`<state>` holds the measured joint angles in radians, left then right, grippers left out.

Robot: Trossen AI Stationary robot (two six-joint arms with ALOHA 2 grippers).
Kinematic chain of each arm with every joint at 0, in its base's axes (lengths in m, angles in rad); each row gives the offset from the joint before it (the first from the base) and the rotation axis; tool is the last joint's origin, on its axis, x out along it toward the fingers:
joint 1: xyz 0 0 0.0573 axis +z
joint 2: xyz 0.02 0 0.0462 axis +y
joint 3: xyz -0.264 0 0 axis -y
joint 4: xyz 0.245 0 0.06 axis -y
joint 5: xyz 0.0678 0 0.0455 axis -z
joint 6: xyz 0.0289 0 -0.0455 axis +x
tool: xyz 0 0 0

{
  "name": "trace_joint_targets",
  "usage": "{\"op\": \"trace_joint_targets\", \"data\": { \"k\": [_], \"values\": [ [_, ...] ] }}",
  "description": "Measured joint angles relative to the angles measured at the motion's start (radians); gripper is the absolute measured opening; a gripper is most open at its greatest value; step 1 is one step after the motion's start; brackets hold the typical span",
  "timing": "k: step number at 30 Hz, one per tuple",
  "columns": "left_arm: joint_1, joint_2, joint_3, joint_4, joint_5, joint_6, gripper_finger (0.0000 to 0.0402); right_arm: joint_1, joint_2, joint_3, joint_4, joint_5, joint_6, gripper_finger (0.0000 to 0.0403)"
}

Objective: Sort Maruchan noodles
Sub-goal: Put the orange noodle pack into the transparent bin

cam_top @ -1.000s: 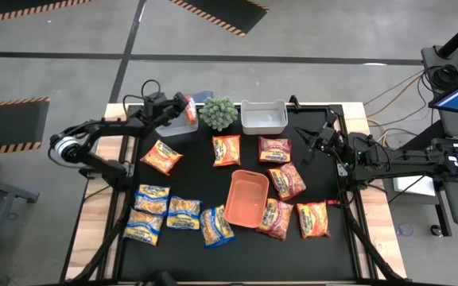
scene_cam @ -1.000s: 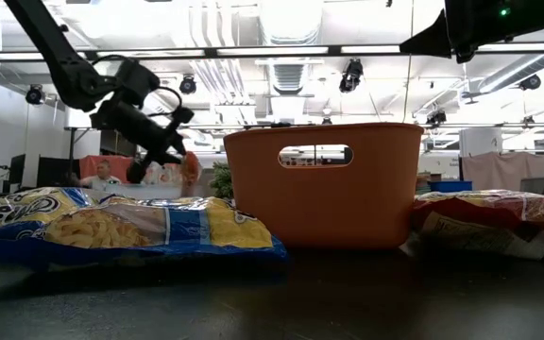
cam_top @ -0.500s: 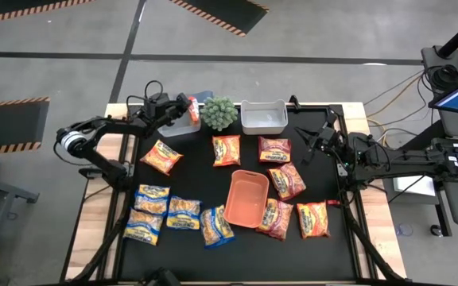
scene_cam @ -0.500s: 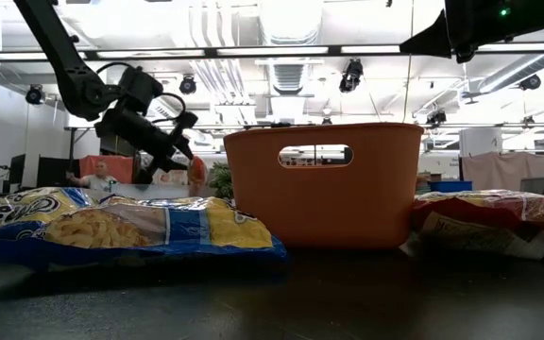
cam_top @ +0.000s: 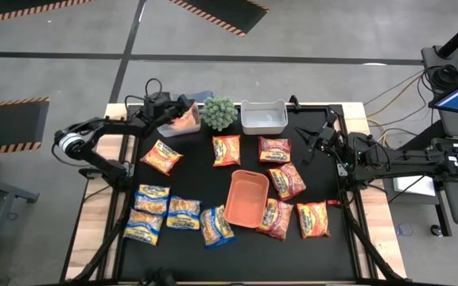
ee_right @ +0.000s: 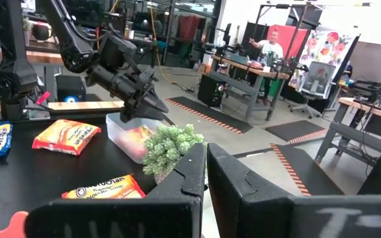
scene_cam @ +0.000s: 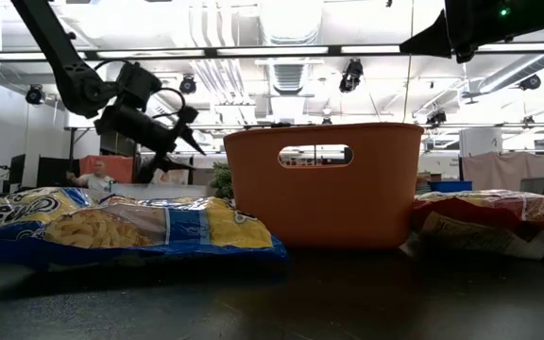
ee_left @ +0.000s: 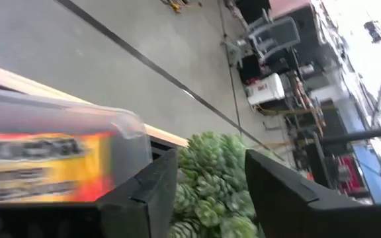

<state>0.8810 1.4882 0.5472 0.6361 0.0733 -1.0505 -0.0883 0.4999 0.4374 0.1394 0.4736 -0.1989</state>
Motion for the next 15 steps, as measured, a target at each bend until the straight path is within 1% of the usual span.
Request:
{"op": "trace_joint_targets", "data": {
  "k": [2, 4, 7, 9, 12, 15],
  "values": [
    [0.0, -0.023, 0.0, -0.001, 0.03, 0.034, 0.0171, 0.0, 0.0, 0.0, 0.0, 0.0, 0.0, 0.0009],
    [0.0, -0.06, 0.0, -0.002, 0.076, 0.107, 0.0173, 0.0, 0.0, 0.0, 0.0, 0.0, 0.003, 0.0009],
    [0.004, -0.128, 0.0, -0.021, 0.208, 0.251, 0.0169, 0.0, 0.0, 0.0, 0.0, 0.0, 0.003, 0.0009],
    [0.004, -0.181, 0.004, -0.076, 0.299, 0.32, 0.0164, 0.0, 0.0, 0.0, 0.0, 0.0, 0.004, 0.0009],
    [-0.009, -0.255, 0.005, -0.186, 0.396, 0.444, 0.0154, 0.0, 0.0, 0.0, 0.0, 0.0, 0.005, 0.0009],
    [-0.075, -0.317, -0.003, -0.273, 0.442, 0.54, 0.0144, 0.0, 0.0, 0.003, 0.0, 0.0, 0.005, 0.0009]
  ]
}}
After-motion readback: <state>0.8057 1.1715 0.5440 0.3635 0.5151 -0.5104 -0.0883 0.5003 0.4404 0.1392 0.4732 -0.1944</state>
